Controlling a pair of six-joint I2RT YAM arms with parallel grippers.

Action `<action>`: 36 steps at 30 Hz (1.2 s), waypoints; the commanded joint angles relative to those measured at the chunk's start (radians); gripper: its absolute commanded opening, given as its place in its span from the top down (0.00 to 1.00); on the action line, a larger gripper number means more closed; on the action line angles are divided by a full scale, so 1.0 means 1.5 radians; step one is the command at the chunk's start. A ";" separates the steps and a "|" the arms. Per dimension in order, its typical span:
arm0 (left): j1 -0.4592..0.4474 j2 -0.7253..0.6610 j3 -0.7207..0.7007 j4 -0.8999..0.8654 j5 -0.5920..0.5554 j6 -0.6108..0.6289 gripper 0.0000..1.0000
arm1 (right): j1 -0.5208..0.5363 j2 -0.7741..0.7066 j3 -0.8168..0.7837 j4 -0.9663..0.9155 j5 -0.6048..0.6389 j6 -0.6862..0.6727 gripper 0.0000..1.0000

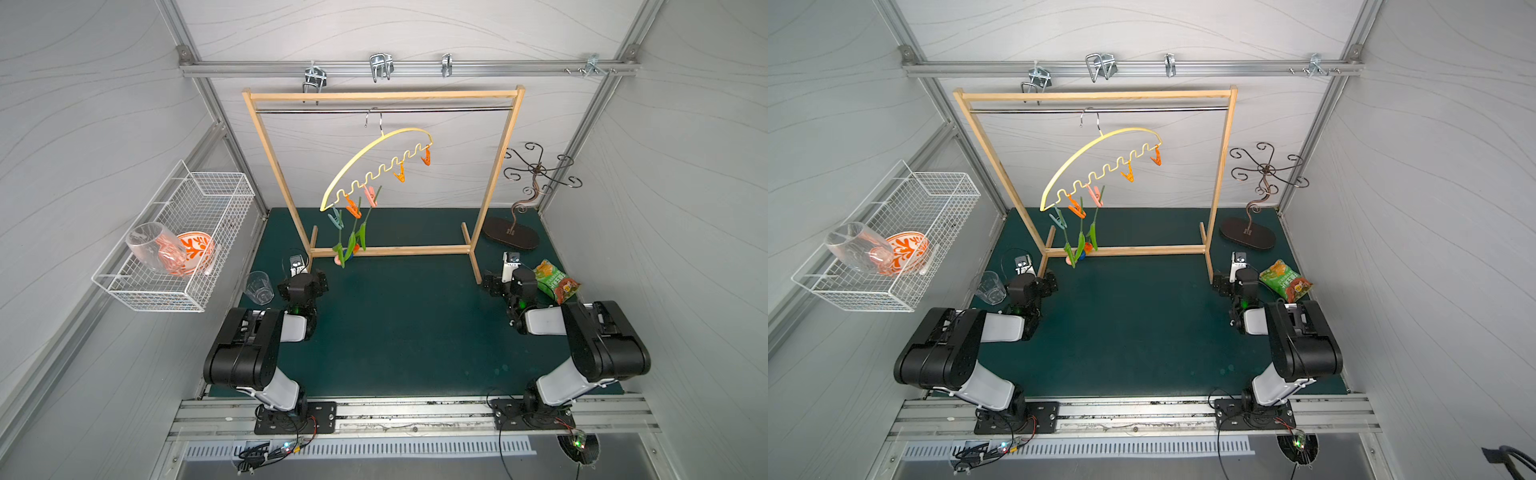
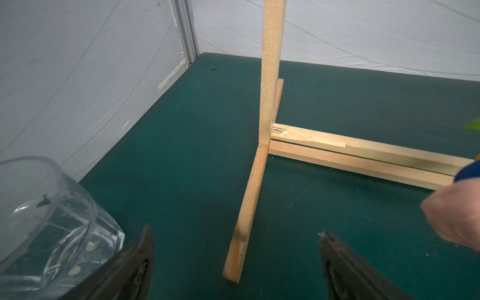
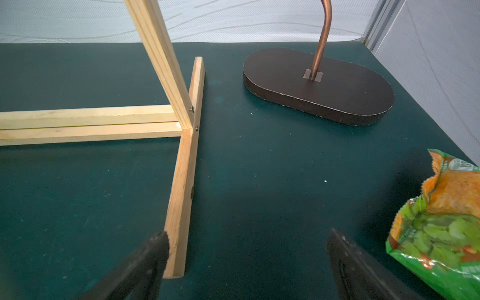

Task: Dry the flowers on a clothes hanger
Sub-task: Reset both arms

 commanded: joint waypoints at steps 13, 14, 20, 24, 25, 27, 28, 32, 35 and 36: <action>0.004 -0.006 0.009 0.018 0.001 -0.005 0.00 | -0.003 -0.009 0.008 -0.005 -0.004 0.003 0.01; 0.004 -0.006 0.009 0.018 0.001 -0.005 0.00 | -0.003 -0.009 0.008 -0.005 -0.004 0.003 0.01; 0.004 -0.006 0.009 0.018 0.001 -0.005 0.00 | -0.003 -0.009 0.009 -0.005 -0.005 0.004 0.01; 0.003 -0.006 0.009 0.018 0.001 -0.005 0.00 | -0.003 -0.010 0.009 -0.005 -0.004 0.003 0.01; 0.003 -0.006 0.009 0.018 0.001 -0.005 0.00 | -0.003 -0.009 0.009 -0.005 -0.004 0.003 0.01; 0.004 -0.006 0.009 0.018 0.001 -0.005 0.00 | -0.003 -0.010 0.009 -0.006 -0.004 0.003 0.01; 0.004 -0.006 0.009 0.018 0.001 -0.005 0.00 | -0.003 -0.009 0.009 -0.006 -0.004 0.004 0.01; 0.004 -0.006 0.009 0.018 0.001 -0.005 0.00 | -0.003 -0.004 0.010 -0.004 -0.008 0.002 0.01; 0.004 -0.006 0.009 0.018 0.001 -0.005 0.00 | -0.006 -0.005 0.012 -0.008 -0.015 0.004 0.01; 0.004 -0.006 0.009 0.018 0.001 -0.005 0.00 | -0.006 -0.006 0.011 -0.008 -0.015 0.003 0.01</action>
